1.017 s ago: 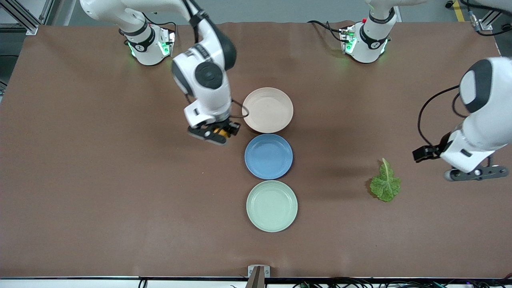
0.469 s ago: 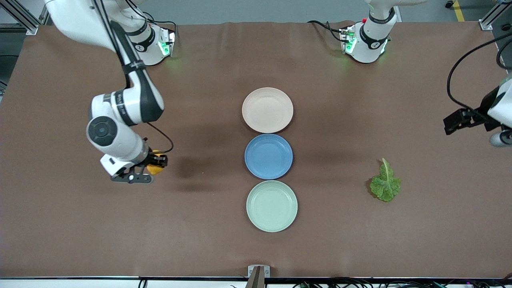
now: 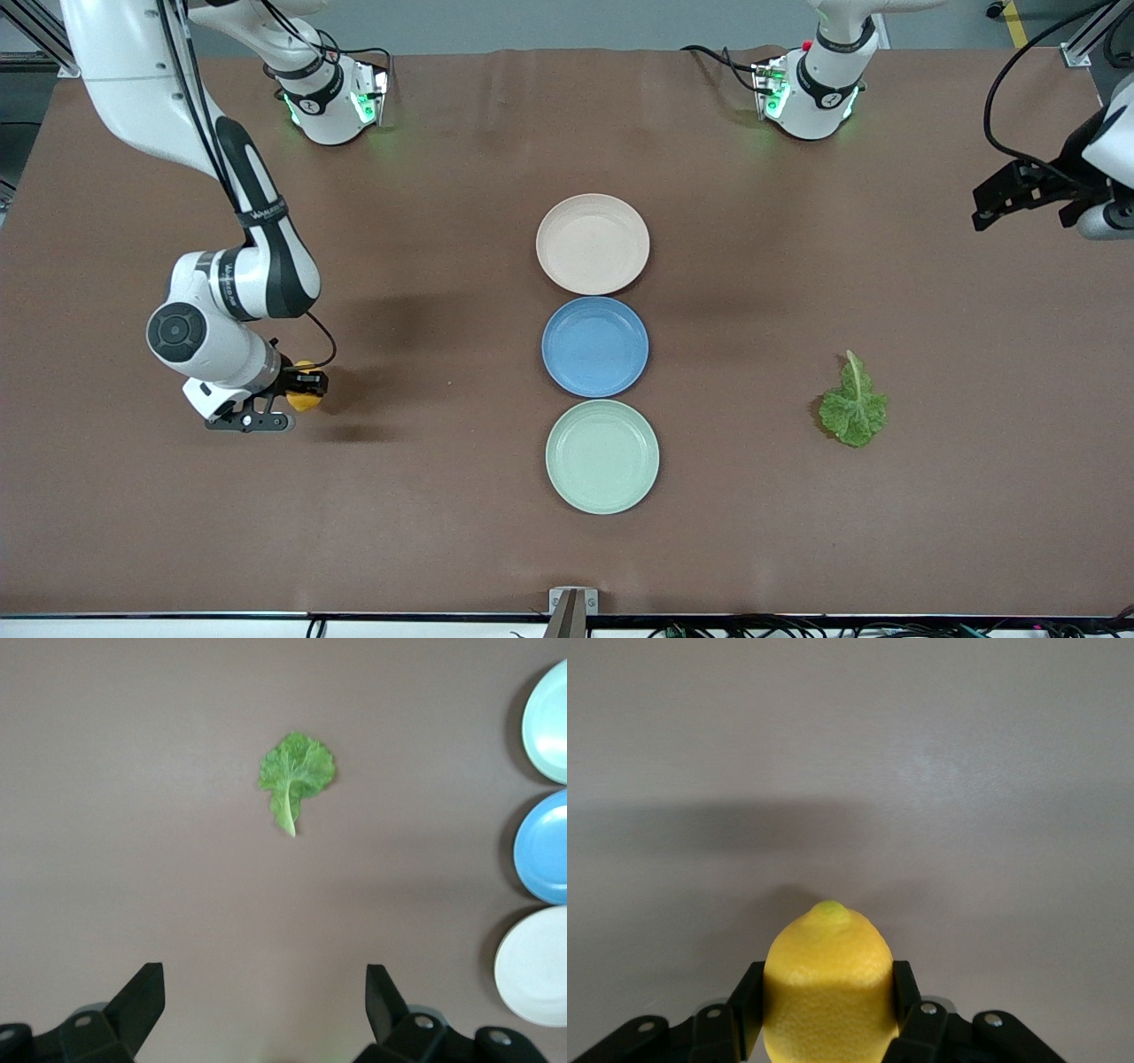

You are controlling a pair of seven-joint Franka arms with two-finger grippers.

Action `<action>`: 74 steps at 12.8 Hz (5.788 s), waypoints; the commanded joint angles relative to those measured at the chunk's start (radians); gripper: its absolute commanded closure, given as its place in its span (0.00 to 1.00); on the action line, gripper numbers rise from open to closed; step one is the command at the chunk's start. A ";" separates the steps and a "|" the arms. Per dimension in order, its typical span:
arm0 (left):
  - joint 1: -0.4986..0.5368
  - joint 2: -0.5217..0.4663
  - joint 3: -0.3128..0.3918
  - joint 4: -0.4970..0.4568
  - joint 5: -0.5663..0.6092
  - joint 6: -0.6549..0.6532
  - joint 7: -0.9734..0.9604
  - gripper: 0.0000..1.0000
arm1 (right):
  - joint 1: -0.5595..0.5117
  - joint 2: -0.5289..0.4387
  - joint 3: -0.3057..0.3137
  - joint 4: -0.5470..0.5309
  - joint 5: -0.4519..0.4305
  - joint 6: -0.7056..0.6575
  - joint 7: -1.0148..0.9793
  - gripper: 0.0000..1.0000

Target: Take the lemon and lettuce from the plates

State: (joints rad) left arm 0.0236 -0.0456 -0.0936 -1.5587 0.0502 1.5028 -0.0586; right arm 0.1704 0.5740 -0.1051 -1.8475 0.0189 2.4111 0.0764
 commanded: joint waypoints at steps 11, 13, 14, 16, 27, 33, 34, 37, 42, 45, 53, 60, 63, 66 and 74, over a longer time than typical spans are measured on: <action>0.001 -0.022 0.000 -0.040 -0.020 -0.020 0.036 0.00 | -0.052 0.043 0.061 -0.029 0.116 0.080 -0.096 0.97; 0.001 -0.022 0.000 -0.040 -0.018 -0.018 0.031 0.00 | -0.045 0.043 0.061 -0.029 0.116 0.079 -0.095 0.88; 0.002 -0.023 -0.001 -0.040 -0.018 -0.018 0.031 0.00 | -0.046 0.041 0.061 -0.022 0.116 0.077 -0.101 0.52; 0.001 -0.020 0.000 -0.027 -0.018 -0.013 0.031 0.00 | -0.043 0.040 0.061 -0.009 0.115 0.068 -0.102 0.00; -0.002 -0.013 -0.006 -0.027 -0.013 0.008 0.037 0.00 | -0.104 -0.161 0.048 0.215 -0.011 -0.450 -0.103 0.00; -0.002 -0.022 -0.008 -0.027 -0.016 0.010 0.039 0.00 | -0.137 -0.212 0.048 0.438 -0.008 -0.800 -0.102 0.00; -0.002 -0.022 -0.008 -0.027 -0.016 0.008 0.039 0.00 | -0.138 -0.215 0.048 0.442 -0.010 -0.817 -0.103 0.00; -0.002 -0.023 -0.008 -0.027 -0.015 0.004 0.039 0.00 | -0.146 -0.211 0.050 0.490 -0.013 -0.853 -0.098 0.00; -0.002 -0.025 -0.008 -0.029 -0.010 0.001 0.037 0.00 | -0.166 -0.217 0.054 0.505 0.009 -0.929 -0.087 0.00; -0.002 -0.026 -0.008 -0.027 -0.010 0.002 0.037 0.00 | -0.163 -0.249 0.051 0.498 0.007 -0.966 -0.089 0.00; 0.003 -0.054 -0.035 -0.034 -0.015 -0.003 0.036 0.00 | -0.166 -0.516 0.051 0.202 -0.011 -0.823 -0.099 0.00; 0.001 -0.056 -0.035 -0.029 -0.019 -0.004 0.014 0.00 | -0.170 -0.617 0.054 0.156 -0.027 -0.830 -0.101 0.00; 0.001 -0.053 -0.035 -0.030 -0.024 -0.013 0.005 0.00 | -0.176 -0.661 0.051 0.142 -0.027 -0.851 -0.104 0.00; 0.006 -0.046 -0.034 -0.029 -0.045 -0.013 0.003 0.00 | -0.175 -0.662 0.051 0.140 -0.027 -0.846 -0.106 0.00; 0.004 -0.040 -0.032 -0.023 -0.041 -0.013 0.019 0.00 | -0.163 -0.658 0.056 0.136 -0.027 -0.828 -0.104 0.00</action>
State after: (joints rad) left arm 0.0244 -0.0867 -0.1264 -1.5930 0.0193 1.5023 -0.0469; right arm 0.0114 -0.0599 -0.0592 -1.6838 0.0057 1.5668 -0.0196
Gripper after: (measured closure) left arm 0.000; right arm 0.000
